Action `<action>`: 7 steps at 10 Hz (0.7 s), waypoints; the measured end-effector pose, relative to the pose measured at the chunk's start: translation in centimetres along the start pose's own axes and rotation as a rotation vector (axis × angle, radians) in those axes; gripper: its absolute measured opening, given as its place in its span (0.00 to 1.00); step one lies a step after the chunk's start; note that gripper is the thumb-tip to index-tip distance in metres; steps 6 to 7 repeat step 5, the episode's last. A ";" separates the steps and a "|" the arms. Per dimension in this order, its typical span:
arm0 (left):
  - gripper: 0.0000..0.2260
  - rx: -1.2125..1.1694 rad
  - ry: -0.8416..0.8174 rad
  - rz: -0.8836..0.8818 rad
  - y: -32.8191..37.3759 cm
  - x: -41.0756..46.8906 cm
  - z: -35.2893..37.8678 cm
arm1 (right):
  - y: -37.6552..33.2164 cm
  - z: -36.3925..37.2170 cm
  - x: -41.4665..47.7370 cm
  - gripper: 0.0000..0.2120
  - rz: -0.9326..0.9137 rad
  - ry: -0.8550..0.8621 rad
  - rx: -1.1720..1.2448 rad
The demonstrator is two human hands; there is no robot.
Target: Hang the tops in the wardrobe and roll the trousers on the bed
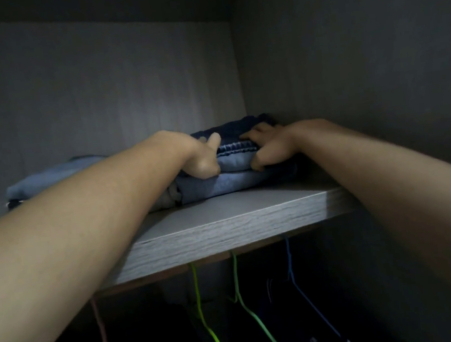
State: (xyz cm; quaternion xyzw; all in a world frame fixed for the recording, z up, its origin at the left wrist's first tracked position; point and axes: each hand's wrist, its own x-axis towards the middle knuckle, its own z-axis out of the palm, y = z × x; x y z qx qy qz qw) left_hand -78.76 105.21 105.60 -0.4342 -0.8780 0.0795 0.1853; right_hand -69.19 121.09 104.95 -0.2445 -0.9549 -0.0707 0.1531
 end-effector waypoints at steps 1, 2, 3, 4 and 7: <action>0.16 0.041 0.150 0.078 -0.2 -2.1 -0.2 | -0.3 0.4 -1.0 0.41 -0.029 0.065 -0.055; 0.20 0.071 0.266 0.079 -0.2 -3.9 -0.1 | 0.3 0.4 -3.3 0.37 -0.090 0.257 -0.035; 0.21 0.177 0.389 -0.004 0.1 -6.6 0.6 | 0.7 0.5 -6.1 0.33 -0.077 0.401 0.006; 0.20 0.230 0.483 -0.061 0.4 -9.7 1.2 | 0.5 0.7 -8.2 0.28 -0.016 0.482 0.094; 0.19 0.263 0.568 -0.100 -0.2 -12.3 1.2 | 0.0 0.4 -10.7 0.21 -0.013 0.635 0.137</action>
